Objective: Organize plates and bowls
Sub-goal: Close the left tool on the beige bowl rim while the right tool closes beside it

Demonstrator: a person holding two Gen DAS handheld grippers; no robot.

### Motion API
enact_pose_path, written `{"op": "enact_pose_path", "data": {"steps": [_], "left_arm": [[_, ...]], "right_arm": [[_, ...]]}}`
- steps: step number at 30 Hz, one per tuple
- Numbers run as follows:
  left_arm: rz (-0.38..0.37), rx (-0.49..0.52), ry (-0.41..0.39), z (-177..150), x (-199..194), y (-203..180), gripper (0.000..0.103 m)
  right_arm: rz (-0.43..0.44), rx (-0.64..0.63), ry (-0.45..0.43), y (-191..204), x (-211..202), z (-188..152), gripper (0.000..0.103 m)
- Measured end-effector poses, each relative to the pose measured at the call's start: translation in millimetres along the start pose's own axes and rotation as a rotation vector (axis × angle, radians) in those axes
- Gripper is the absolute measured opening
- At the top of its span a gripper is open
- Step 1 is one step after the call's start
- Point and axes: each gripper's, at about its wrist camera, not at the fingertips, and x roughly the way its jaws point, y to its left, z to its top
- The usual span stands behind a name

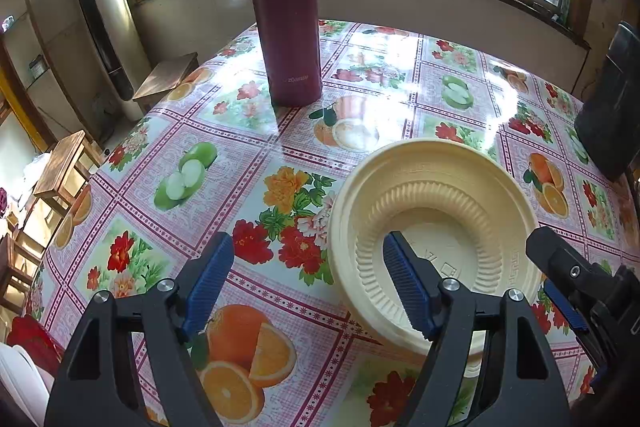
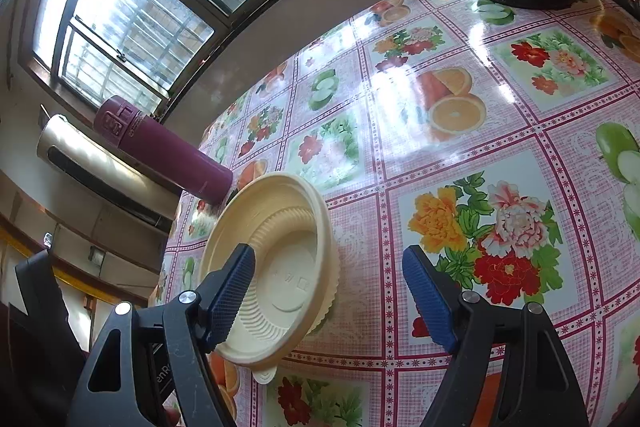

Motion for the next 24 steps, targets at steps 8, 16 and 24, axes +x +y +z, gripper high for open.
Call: {"op": "enact_pose_path", "data": {"steps": [8, 16, 24], "left_arm": [[-0.005, -0.001, 0.003, -1, 1, -1, 0.077], [-0.009, -0.003, 0.011, -4, 7, -2, 0.077], [-0.023, -0.015, 0.016, -5, 12, -1, 0.077]], "right_arm": [[-0.020, -0.003, -0.001, -1, 2, -1, 0.076], [-0.026, 0.006, 0.005, -4, 4, -2, 0.073], [-0.033, 0.001, 0.017, -4, 8, -4, 0.063]]}}
